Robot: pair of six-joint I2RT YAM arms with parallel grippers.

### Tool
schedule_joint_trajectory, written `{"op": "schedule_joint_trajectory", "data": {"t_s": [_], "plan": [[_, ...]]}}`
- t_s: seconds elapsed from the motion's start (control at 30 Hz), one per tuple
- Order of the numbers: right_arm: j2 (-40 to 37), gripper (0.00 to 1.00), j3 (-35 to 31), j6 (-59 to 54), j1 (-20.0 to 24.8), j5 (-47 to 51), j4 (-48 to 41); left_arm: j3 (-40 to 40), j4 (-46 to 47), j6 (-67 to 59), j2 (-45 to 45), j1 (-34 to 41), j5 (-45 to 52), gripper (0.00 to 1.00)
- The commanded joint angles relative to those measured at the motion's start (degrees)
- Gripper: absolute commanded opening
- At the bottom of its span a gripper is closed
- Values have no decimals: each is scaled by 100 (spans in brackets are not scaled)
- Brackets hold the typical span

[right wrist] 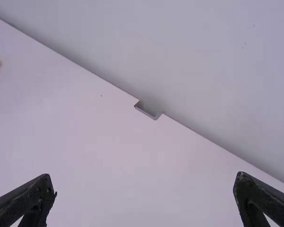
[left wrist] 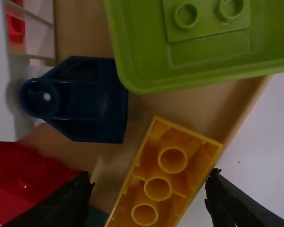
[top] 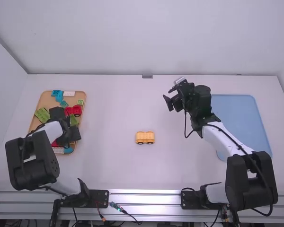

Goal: Assemble lego blocks to make yellow taxi

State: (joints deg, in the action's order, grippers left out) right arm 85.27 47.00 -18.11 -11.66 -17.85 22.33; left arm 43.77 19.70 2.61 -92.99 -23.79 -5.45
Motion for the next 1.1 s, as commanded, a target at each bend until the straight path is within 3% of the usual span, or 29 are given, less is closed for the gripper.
{"op": "schedule_joint_trajectory", "data": {"t_s": [0.0, 0.6, 0.77, 1.07], "plan": [[-101, 100, 190, 28, 4, -11, 0, 11, 24, 37, 201, -105, -264, 65], [-101, 100, 190, 31, 4, -11, -4, -273, -221, -350, 433, -160, 306, 72], [-101, 100, 190, 28, 4, -9, -4, -354, -273, -348, 433, -229, 282, 63], [-101, 100, 190, 33, 2, -11, -4, -356, -380, -345, 433, -240, 286, 62]]}}
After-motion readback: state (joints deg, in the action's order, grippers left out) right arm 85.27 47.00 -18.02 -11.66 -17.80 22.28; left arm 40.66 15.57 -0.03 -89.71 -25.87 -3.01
